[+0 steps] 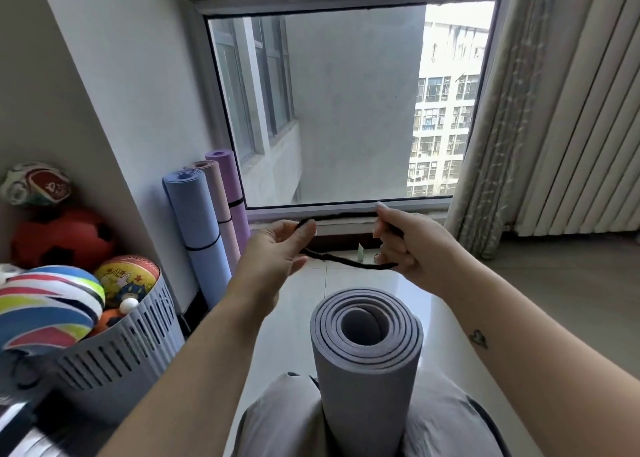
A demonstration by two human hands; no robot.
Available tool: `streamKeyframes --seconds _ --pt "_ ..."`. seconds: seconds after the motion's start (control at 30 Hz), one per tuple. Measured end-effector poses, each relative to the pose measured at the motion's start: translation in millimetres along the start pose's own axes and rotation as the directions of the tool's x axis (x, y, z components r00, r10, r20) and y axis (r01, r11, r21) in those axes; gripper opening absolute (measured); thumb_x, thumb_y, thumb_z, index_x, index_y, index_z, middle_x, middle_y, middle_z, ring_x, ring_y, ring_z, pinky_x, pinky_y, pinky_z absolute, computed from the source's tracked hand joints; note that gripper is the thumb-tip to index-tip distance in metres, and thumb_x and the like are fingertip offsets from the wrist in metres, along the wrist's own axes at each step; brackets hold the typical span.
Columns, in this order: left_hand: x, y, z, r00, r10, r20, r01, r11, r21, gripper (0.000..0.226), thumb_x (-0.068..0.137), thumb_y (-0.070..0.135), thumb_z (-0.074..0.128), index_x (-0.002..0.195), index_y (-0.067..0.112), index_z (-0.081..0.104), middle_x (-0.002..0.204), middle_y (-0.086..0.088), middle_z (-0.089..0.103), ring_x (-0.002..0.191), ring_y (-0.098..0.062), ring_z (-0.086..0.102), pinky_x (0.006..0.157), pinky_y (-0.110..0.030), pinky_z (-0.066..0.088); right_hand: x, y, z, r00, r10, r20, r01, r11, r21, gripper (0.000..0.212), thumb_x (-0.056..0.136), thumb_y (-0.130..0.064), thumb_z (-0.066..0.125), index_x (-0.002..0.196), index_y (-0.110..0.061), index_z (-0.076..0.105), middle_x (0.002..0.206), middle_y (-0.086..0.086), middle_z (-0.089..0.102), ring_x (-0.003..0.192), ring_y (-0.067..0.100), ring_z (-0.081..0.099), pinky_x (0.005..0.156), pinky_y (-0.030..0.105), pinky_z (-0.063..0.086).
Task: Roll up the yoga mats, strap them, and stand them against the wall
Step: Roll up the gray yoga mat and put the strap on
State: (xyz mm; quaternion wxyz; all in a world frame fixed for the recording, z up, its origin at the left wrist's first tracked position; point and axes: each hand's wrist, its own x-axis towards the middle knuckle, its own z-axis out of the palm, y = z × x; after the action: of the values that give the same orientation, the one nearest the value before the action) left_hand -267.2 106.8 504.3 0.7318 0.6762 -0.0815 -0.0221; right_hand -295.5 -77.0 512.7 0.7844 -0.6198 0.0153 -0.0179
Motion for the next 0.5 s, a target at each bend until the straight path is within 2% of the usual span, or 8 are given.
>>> streamKeyframes --seconds 0.07,0.13,0.2,0.27,0.33,0.4,0.43,0.5 --pt "-0.5 3.2 -2.2 0.996 -0.085 0.000 0.084 0.991 -0.104 0.017 0.086 0.030 0.061 0.078 0.018 0.067 0.083 0.009 0.059 0.081 -0.007 0.052 0.067 -0.019 0.048 -3.0 3.4 -4.6 0.997 0.077 0.021 -0.078 0.995 0.069 0.036 0.097 -0.029 0.050 0.076 -0.005 0.064 0.046 -0.001 0.035 0.035 0.010 0.027 0.060 0.027 0.041" --pt "0.6 6.0 -0.9 0.980 -0.193 0.053 0.199 0.910 -0.363 0.026 0.087 0.031 0.059 0.074 0.014 0.073 0.074 0.004 0.056 0.070 -0.008 0.054 0.064 -0.022 0.053 -7.4 8.1 -6.9 0.985 0.146 0.089 -0.156 0.980 0.127 0.029 0.090 -0.028 0.056 0.093 -0.002 0.068 0.056 -0.001 0.043 0.041 0.009 0.035 0.057 0.025 0.050" --pt "2.7 7.3 2.4 0.957 -0.267 0.114 0.279 0.738 -0.614 0.033 0.091 0.031 0.056 0.072 0.009 0.074 0.059 0.002 0.051 0.051 -0.005 0.054 0.055 -0.020 0.054 -11.0 13.0 -6.8 0.973 0.176 0.150 -0.209 0.947 0.243 0.034 0.081 -0.025 0.058 0.100 0.001 0.067 0.063 0.001 0.047 0.047 0.009 0.045 0.058 0.027 0.055" --pt "1.2 7.8 5.2 0.934 -0.306 0.184 0.331 0.551 -0.766 0.035 0.096 0.029 0.051 0.078 0.005 0.070 0.052 0.004 0.048 0.041 -0.004 0.049 0.049 -0.019 0.052 -13.7 17.9 -7.5 0.966 0.180 0.187 -0.240 0.893 0.382 0.034 0.076 -0.023 0.065 0.096 0.004 0.070 0.066 0.004 0.050 0.054 0.012 0.055 0.060 0.030 0.058" --pt "-2.4 6.4 3.7 0.913 -0.302 0.274 0.381 0.393 -0.837 0.042 0.098 0.026 0.048 0.073 0.001 0.072 0.053 0.005 0.048 0.038 -0.005 0.047 0.045 -0.017 0.049 -16.2 23.7 -9.5 0.959 0.164 0.231 -0.264 0.810 0.523 0.042 0.058 -0.018 0.087 0.090 0.005 0.073 0.067 0.006 0.053 0.059 0.015 0.061 0.063 0.033 0.059" --pt "-7.2 3.3 -0.6 0.882 -0.274 0.384 0.458 0.307 -0.834 0.038 0.096 0.022 0.048 0.075 0.000 0.071 0.050 0.007 0.044 0.040 -0.006 0.046 0.046 -0.017 0.048 -19.0 29.5 -13.2 0.962 0.151 0.227 -0.261 0.755 0.602 0.057 0.034 -0.012 0.098 0.084 0.001 0.075 0.066 0.005 0.056 0.061 0.016 0.061 0.066 0.034 0.059" --pt "-9.9 1.9 -3.2 0.868 -0.264 0.420 0.489 0.310 -0.816 0.033 0.094 0.020 0.049 0.077 0.001 0.070 0.051 0.008 0.041 0.042 -0.007 0.044 0.048 -0.018 0.049 -20.3 31.0 -14.4 0.968 0.147 0.205 -0.245 0.743 0.623 0.058 0.028 -0.012 0.099 0.080 -0.001 0.075 0.065 0.004 0.057 0.061 0.016 0.061 0.066 0.034 0.059" --pt "-11.5 -4.4 -9.3 0.854 -0.264 0.448 0.519 0.381 -0.765 0.019 0.085 0.019 0.059 0.080 0.003 0.070 0.054 0.007 0.036 0.044 -0.008 0.042 0.054 -0.021 0.051 -21.6 32.8 -14.7 0.975 0.142 0.171 -0.221 0.694 0.686 0.055 0.025 -0.008 0.098 0.075 -0.004 0.075 0.065 0.002 0.059 0.059 0.014 0.062 0.063 0.035 0.058"
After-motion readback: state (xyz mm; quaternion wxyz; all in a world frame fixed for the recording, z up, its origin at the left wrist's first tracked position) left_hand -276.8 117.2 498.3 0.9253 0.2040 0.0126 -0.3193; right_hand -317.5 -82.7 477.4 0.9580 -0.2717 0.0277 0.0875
